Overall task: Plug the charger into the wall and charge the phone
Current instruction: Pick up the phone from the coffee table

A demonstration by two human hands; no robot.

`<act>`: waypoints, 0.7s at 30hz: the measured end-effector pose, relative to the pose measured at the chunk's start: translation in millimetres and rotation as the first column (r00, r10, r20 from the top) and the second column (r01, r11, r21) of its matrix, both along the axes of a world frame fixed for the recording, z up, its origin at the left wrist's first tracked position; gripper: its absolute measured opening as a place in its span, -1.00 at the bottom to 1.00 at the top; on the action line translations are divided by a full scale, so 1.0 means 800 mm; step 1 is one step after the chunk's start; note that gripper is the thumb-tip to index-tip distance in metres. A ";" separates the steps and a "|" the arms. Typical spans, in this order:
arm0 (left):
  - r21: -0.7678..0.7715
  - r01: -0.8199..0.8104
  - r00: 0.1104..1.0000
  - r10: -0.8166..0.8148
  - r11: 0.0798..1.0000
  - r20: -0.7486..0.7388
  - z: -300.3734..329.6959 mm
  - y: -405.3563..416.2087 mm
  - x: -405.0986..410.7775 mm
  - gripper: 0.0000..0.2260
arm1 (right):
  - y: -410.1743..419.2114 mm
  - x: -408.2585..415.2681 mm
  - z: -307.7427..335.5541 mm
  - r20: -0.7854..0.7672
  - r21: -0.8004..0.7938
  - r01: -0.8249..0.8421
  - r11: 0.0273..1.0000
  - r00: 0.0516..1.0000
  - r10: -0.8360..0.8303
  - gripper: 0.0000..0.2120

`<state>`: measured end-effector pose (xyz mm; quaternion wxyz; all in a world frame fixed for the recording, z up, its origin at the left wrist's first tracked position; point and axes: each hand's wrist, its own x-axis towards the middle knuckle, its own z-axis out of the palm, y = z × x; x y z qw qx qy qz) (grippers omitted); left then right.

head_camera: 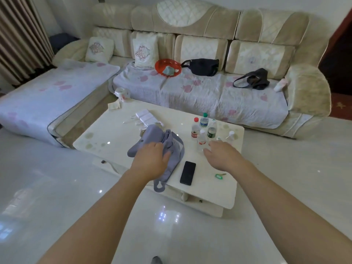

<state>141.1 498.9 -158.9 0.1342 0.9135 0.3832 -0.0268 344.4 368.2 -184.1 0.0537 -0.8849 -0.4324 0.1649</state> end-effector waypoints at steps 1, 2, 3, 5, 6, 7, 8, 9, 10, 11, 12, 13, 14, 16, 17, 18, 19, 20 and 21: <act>-0.010 0.005 1.000 -0.005 1.000 0.002 -0.008 0.013 -0.004 -0.71 | 0.012 -0.002 -0.011 -0.014 -0.004 0.011 1.000 1.000 -0.011 -0.57; -0.014 0.009 1.000 -0.009 1.000 0.000 -0.016 0.025 -0.007 -0.73 | 0.023 -0.004 -0.022 -0.028 -0.009 0.018 1.000 0.999 -0.018 -0.57; -0.014 0.012 1.000 -0.012 1.000 -0.003 -0.024 0.037 -0.009 -0.74 | 0.034 -0.005 -0.032 -0.045 -0.013 0.024 1.000 0.999 -0.024 -0.57; -0.020 0.010 1.000 -0.011 1.000 -0.013 -0.041 0.057 -0.011 -0.75 | 0.056 -0.005 -0.054 -0.076 -0.021 0.030 0.999 0.997 -0.031 -0.59; -0.035 0.002 1.000 -0.003 0.999 -0.018 -0.050 0.066 -0.011 -0.75 | 0.066 -0.004 -0.064 -0.090 -0.029 0.028 0.999 0.995 -0.030 -0.60; -0.052 -0.008 1.000 0.007 0.999 -0.018 -0.059 0.073 -0.009 -0.75 | 0.076 -0.002 -0.074 -0.102 -0.038 0.021 0.999 0.995 -0.025 -0.61; -0.068 -0.021 1.000 0.019 0.997 -0.019 -0.067 0.080 -0.005 -0.74 | 0.087 0.002 -0.084 -0.109 -0.046 0.011 0.999 0.994 -0.016 -0.61; -0.081 -0.031 0.999 0.029 0.996 -0.022 -0.076 0.085 -0.001 -0.73 | 0.095 0.007 -0.093 -0.113 -0.054 0.000 0.999 0.994 -0.006 -0.59; -0.094 -0.040 0.999 0.038 0.995 -0.027 -0.085 0.089 0.004 -0.74 | 0.103 0.013 -0.101 -0.114 -0.064 -0.009 0.998 0.993 0.002 -0.56; -0.110 -0.049 0.998 0.046 0.993 -0.029 -0.094 0.092 0.012 -0.76 | 0.110 0.021 -0.109 -0.116 -0.074 -0.018 0.997 0.993 0.010 -0.54; -0.132 -0.060 0.998 0.056 0.989 -0.034 -0.103 0.095 0.020 -0.79 | 0.116 0.031 -0.117 -0.120 -0.085 -0.029 0.996 0.993 0.019 -0.53; -0.157 -0.075 0.997 0.070 0.985 -0.041 -0.112 0.098 0.031 -0.79 | 0.120 0.041 -0.125 -0.126 -0.094 -0.043 0.995 0.992 0.031 -0.52; -0.184 -0.095 0.995 0.087 0.978 -0.048 -0.120 0.099 0.042 -0.78 | 0.124 0.052 -0.133 -0.133 -0.100 -0.058 0.993 0.990 0.045 -0.52; -0.229 -0.141 0.990 0.134 0.963 -0.049 -0.134 0.101 0.067 -0.73 | 0.132 0.075 -0.149 -0.152 -0.110 -0.092 0.990 0.986 0.074 -0.52; -0.246 -0.165 0.986 0.159 0.955 -0.045 -0.141 0.100 0.079 -0.72 | 0.135 0.087 -0.157 -0.162 -0.117 -0.111 0.987 0.983 0.092 -0.52; -0.258 -0.188 0.982 0.183 0.948 -0.042 -0.149 0.098 0.092 -0.72 | 0.139 0.098 -0.165 -0.170 -0.125 -0.131 0.983 0.979 0.109 -0.52; -0.266 -0.208 0.978 0.204 0.941 -0.042 -0.158 0.096 0.103 -0.73 | 0.143 0.109 -0.174 -0.178 -0.132 -0.150 0.980 0.976 0.125 -0.52; -0.273 -0.226 0.974 0.222 0.935 -0.047 -0.168 0.094 0.114 -0.74 | 0.147 0.119 -0.184 -0.187 -0.138 -0.168 0.976 0.972 0.141 -0.52; -0.280 -0.244 0.970 0.239 0.928 -0.053 -0.179 0.092 0.123 -0.76 | 0.150 0.129 -0.194 -0.198 -0.144 -0.185 0.972 0.968 0.155 -0.52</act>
